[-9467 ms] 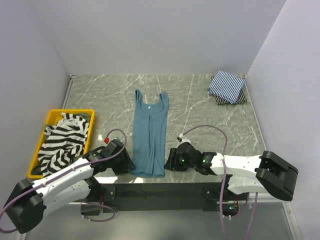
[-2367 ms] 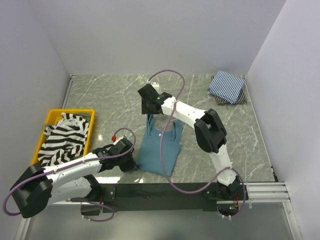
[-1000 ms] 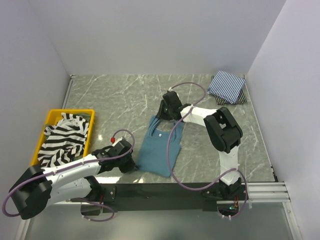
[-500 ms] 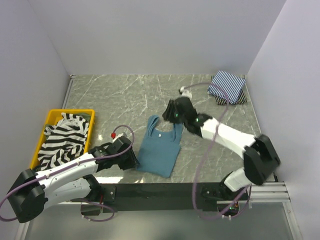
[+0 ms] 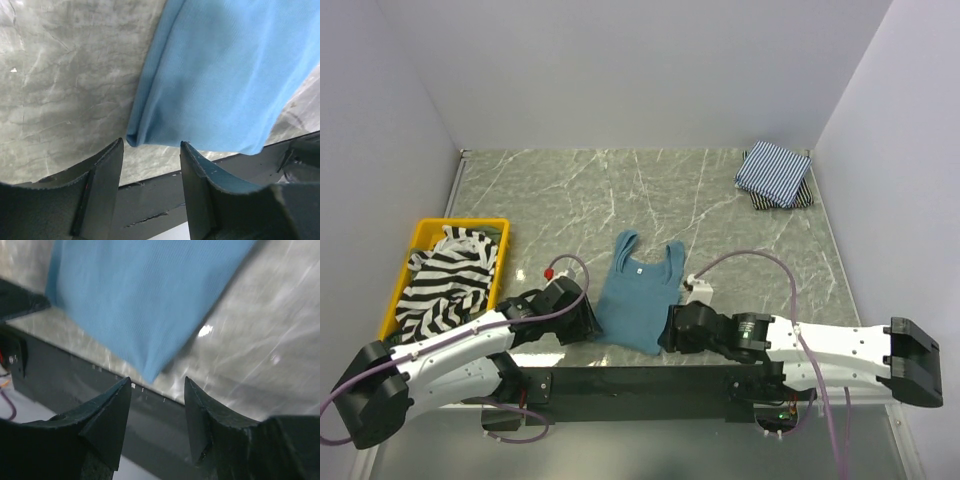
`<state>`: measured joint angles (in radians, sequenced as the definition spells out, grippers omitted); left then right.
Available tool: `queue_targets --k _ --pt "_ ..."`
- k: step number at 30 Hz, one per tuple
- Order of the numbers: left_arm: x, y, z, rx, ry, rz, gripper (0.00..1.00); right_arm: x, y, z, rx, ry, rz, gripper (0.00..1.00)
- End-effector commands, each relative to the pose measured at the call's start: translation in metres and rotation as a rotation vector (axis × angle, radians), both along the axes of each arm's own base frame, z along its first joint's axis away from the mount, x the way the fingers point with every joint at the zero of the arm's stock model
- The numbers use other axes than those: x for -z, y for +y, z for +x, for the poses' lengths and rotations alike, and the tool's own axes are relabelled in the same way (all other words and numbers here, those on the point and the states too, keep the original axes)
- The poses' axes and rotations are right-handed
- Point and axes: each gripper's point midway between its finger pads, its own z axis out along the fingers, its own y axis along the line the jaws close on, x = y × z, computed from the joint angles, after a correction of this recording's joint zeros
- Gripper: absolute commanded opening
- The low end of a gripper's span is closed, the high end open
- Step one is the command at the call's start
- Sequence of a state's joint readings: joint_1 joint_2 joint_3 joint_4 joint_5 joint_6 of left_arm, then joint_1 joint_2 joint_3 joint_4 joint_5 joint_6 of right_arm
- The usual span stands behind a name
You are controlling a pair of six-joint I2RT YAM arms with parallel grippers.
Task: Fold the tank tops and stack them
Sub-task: Fold the tank top
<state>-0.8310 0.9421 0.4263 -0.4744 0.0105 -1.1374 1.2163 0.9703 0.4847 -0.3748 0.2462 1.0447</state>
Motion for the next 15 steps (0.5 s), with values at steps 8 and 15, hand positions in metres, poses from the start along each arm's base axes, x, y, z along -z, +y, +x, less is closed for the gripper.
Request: queue_targets --k 8,15 --pt "0.016 -0.005 -0.001 0.030 -0.005 -0.018 0.52 0.024 0.025 -0.019 0.075 0.065 0.035 0.54" --pt "0.027 0.001 -0.002 0.016 0.005 0.009 0.46 0.032 0.029 -0.013 0.127 0.055 0.042 0.54"
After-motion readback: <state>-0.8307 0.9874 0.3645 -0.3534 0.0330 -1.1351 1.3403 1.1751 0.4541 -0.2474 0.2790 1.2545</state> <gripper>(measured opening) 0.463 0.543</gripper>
